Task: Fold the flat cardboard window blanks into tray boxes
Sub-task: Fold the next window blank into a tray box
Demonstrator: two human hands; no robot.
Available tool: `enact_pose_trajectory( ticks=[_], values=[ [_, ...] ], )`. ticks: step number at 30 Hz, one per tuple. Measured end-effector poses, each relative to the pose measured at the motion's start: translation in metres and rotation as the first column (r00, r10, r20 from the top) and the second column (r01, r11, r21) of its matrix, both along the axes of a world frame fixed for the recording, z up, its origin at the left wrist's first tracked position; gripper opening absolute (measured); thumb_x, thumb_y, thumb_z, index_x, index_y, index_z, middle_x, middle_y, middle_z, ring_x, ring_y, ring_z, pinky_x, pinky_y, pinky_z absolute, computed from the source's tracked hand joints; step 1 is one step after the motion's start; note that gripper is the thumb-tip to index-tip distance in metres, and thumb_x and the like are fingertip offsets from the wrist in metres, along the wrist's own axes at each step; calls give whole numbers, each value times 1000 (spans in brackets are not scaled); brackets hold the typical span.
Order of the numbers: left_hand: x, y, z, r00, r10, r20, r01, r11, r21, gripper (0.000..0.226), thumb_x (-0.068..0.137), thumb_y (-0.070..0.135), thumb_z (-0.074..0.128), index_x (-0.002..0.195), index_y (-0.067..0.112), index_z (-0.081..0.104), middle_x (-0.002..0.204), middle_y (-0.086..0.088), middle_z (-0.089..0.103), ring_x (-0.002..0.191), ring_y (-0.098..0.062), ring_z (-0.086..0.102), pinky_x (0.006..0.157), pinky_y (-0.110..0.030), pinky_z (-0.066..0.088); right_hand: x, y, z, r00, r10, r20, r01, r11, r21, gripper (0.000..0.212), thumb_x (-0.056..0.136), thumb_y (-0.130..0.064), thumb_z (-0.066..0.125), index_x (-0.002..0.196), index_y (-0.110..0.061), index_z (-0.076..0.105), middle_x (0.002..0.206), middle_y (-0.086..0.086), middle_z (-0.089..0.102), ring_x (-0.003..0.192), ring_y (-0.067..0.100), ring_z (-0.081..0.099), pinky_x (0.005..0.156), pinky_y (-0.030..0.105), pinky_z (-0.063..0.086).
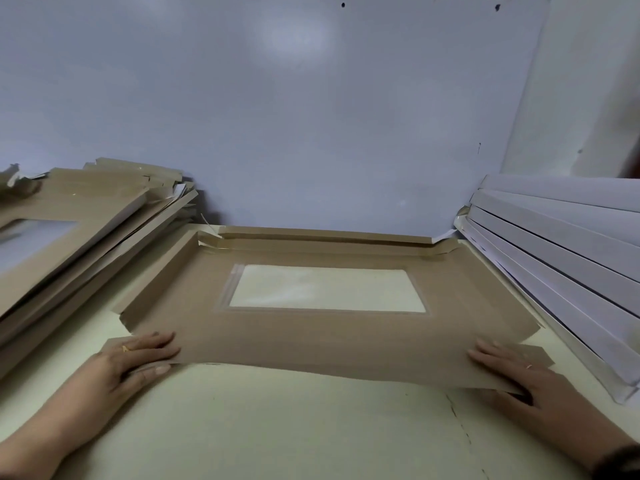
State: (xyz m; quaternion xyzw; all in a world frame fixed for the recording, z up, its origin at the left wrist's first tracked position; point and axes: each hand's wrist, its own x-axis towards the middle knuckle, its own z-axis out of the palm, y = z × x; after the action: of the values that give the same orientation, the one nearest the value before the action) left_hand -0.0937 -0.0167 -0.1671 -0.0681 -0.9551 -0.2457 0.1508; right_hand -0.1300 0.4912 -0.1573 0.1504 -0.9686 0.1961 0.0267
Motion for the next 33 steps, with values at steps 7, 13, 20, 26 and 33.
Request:
enact_pose_trajectory(
  ticks=[7,13,20,26,33],
  values=[
    [8,-15,-1,996,56,-75,-62,995,-78,35,84,74,27,95,59,56,95,21,53,78,10,52,63,-8,37,3,-3,5,960,-166,-227,94,951,-295,17,72,-29,68,59,-40,69,87,-22,64,83,0,56,72,8,39],
    [4,-5,-1,962,194,-191,-239,938,-253,44,87,67,23,70,39,52,56,15,52,56,-11,55,60,-23,25,5,-18,15,865,-249,-436,270,963,-15,35,76,-41,62,59,-38,31,40,-14,29,42,19,33,56,31,29],
    [1,23,8,951,285,-124,-308,814,-492,32,77,46,34,89,32,60,67,8,53,66,-22,61,65,-31,29,-2,-22,9,887,-196,-418,326,907,268,38,72,-40,43,83,-15,69,74,5,69,68,31,66,75,36,28],
    [0,100,12,993,-106,-46,81,924,-374,57,97,47,19,115,21,66,115,-4,65,108,-22,60,88,-28,33,3,-93,5,907,240,-345,-187,966,180,51,64,-11,74,115,-14,66,121,2,63,111,24,60,94,32,35],
    [-17,149,-9,947,-279,156,311,917,-250,53,93,56,26,143,46,11,146,28,-10,136,8,-15,107,-12,-14,-4,-136,-14,902,427,-65,-417,901,122,52,95,-48,31,144,-40,15,144,-33,-2,131,-14,-12,110,13,-10]
  ],
)
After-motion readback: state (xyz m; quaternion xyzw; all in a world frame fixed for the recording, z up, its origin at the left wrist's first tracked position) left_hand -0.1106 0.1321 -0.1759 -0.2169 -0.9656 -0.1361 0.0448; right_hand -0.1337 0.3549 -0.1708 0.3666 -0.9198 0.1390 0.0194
